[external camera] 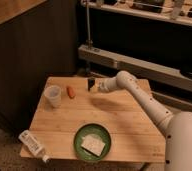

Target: Knock the eraser over

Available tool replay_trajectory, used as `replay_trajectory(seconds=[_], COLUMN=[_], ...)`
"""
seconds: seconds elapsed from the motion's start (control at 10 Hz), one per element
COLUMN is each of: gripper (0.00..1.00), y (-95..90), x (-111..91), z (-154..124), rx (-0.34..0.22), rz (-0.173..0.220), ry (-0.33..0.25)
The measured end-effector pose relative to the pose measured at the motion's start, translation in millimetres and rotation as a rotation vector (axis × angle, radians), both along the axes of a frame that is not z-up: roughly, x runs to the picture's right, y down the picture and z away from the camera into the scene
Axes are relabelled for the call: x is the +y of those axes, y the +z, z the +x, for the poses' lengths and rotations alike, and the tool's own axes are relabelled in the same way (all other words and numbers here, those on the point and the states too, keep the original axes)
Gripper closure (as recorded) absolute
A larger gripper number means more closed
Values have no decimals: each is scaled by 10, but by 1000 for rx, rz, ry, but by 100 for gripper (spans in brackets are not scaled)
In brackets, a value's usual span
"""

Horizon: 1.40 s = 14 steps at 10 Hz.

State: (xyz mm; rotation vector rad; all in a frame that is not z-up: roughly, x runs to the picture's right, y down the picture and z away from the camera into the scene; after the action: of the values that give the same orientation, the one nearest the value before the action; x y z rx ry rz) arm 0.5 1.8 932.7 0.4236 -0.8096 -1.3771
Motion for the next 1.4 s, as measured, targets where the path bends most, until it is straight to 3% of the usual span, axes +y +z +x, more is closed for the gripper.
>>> replay_trajectory(seconds=[1.4], gripper=[100], y=[268], x=[-53], z=[-9], rx=[27], rz=[-4], ry=[10])
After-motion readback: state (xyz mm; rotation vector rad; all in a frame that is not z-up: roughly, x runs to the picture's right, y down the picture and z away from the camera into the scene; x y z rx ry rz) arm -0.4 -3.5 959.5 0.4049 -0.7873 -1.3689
